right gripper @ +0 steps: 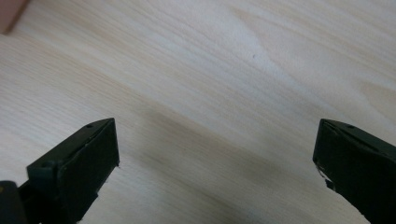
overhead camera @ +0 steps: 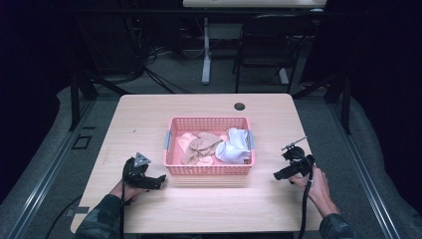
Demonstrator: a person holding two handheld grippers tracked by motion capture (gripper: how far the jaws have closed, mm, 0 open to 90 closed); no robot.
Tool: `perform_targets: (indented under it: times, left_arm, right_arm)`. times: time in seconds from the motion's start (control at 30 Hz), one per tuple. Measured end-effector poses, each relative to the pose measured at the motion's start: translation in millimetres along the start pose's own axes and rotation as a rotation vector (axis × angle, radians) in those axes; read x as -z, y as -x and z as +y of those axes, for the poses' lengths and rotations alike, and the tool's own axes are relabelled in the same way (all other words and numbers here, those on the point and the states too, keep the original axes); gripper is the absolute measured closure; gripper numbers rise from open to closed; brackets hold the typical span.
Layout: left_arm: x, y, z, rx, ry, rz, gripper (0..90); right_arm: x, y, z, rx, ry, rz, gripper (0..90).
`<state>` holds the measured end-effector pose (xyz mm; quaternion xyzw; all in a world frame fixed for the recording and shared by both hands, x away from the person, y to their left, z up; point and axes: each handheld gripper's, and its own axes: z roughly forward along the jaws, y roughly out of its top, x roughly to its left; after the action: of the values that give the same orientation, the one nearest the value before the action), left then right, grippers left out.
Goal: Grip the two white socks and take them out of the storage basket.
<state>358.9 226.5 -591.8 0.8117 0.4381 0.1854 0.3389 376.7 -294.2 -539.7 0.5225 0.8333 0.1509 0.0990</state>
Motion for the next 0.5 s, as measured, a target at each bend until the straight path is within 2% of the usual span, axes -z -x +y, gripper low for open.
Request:
perform_targets:
  times: [0.03, 0.13, 0.17, 0.23, 0.3, 0.37, 0.43, 0.47, 0.5]
  left_arm:
    - [0.0, 0.0, 0.0, 0.0, 0.0, 0.0, 0.5]
    - [0.0, 0.0, 0.0, 0.0, 0.0, 0.0, 0.5]
    - [0.0, 0.0, 0.0, 0.0, 0.0, 0.0, 0.5]
    - [0.0, 0.1, 0.0, 0.001, 0.0, 0.0, 0.5]
    - [0.1, 0.1, -0.1, 0.001, -0.001, 0.0, 0.5]
    - [0.1, 0.1, -0.1, 0.001, -0.001, 0.0, 0.6]
    - [0.0, 0.1, 0.0, 0.001, 0.0, 0.0, 0.5]
    - [0.0, 0.1, 0.0, 0.001, 0.0, 0.0, 0.5]
    - [0.1, 0.2, -0.1, 0.002, -0.001, 0.0, 0.5]
  right_arm:
    - [3.5, -1.0, 0.4, -0.003, 0.025, 0.006, 0.0]
    - [12.0, -3.5, 2.6, 0.015, 0.045, 0.011, 0.0]
    - [18.7, -6.3, 4.4, 0.001, 0.087, 0.022, 0.0]
    - [22.6, -6.9, 5.9, 0.013, 0.092, 0.022, 0.0]
    - [28.6, -9.1, 10.2, 0.014, 0.093, 0.063, 0.0]
    - [29.7, -10.2, 11.6, 0.023, 0.096, 0.063, 0.0]
    - [34.3, -13.9, 16.3, 0.036, 0.093, 0.091, 0.5]
    - [34.3, -13.9, 16.3, 0.036, 0.093, 0.091, 0.5]
    - [38.7, -16.2, 18.7, 0.06, 0.095, 0.085, 1.0]
